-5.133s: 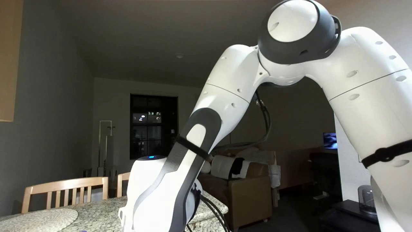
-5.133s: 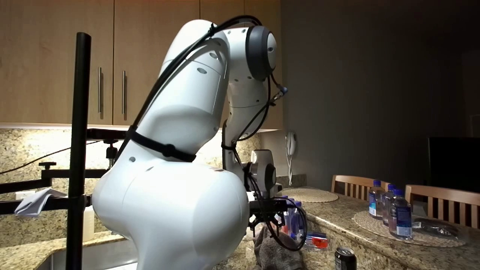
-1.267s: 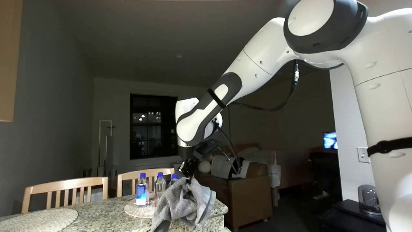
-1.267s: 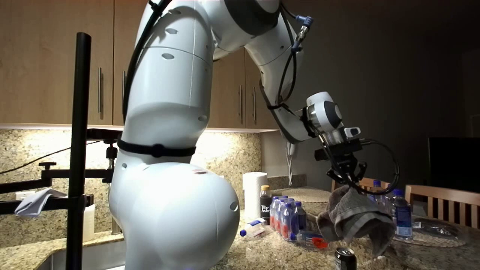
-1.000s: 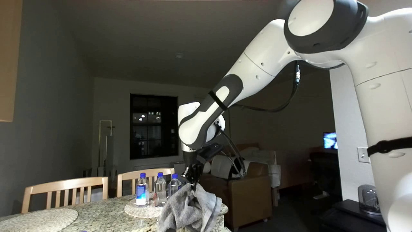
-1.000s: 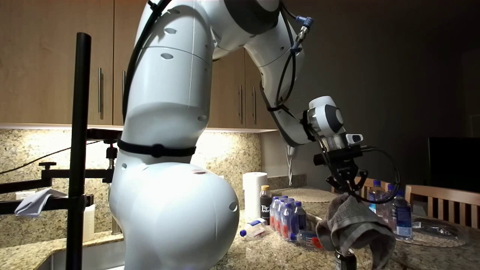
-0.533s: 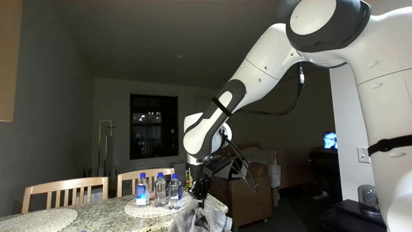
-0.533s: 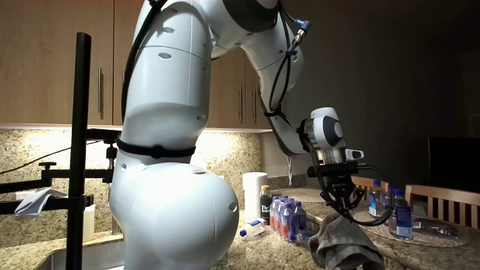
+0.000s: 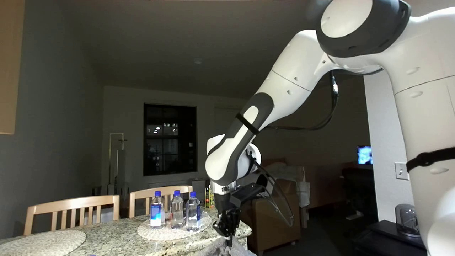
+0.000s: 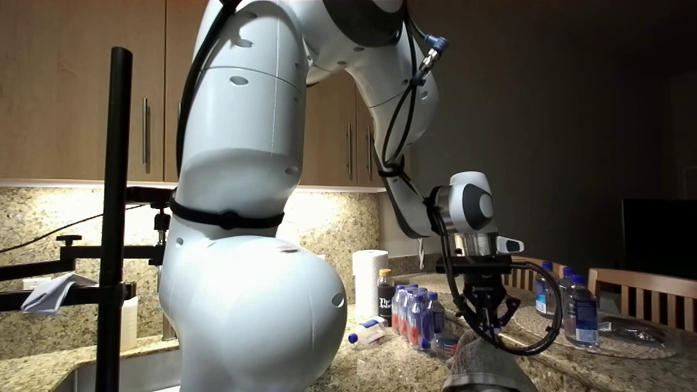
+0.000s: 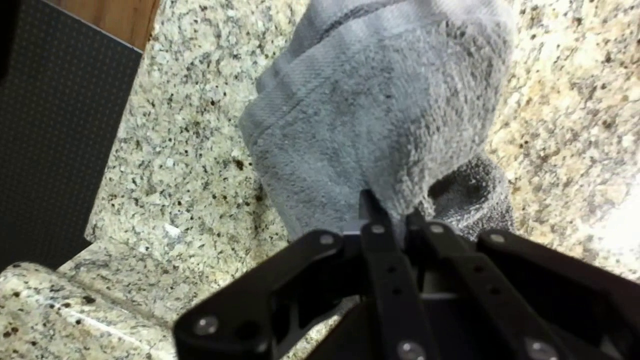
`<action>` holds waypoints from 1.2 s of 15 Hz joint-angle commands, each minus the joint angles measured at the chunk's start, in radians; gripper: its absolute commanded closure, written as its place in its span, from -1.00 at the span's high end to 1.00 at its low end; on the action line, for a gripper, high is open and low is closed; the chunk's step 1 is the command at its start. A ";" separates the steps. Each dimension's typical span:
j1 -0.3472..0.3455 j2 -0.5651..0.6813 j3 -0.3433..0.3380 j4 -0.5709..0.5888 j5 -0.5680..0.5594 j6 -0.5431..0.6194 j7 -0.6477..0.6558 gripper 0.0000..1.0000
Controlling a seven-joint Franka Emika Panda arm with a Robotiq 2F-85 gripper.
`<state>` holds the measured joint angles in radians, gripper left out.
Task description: Put the grey towel on top of the black can
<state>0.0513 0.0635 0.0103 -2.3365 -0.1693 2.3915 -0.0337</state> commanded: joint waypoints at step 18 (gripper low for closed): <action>-0.005 -0.021 0.018 -0.045 0.059 0.024 -0.060 1.00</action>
<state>0.0537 0.0743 0.0205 -2.3645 -0.1252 2.3984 -0.0635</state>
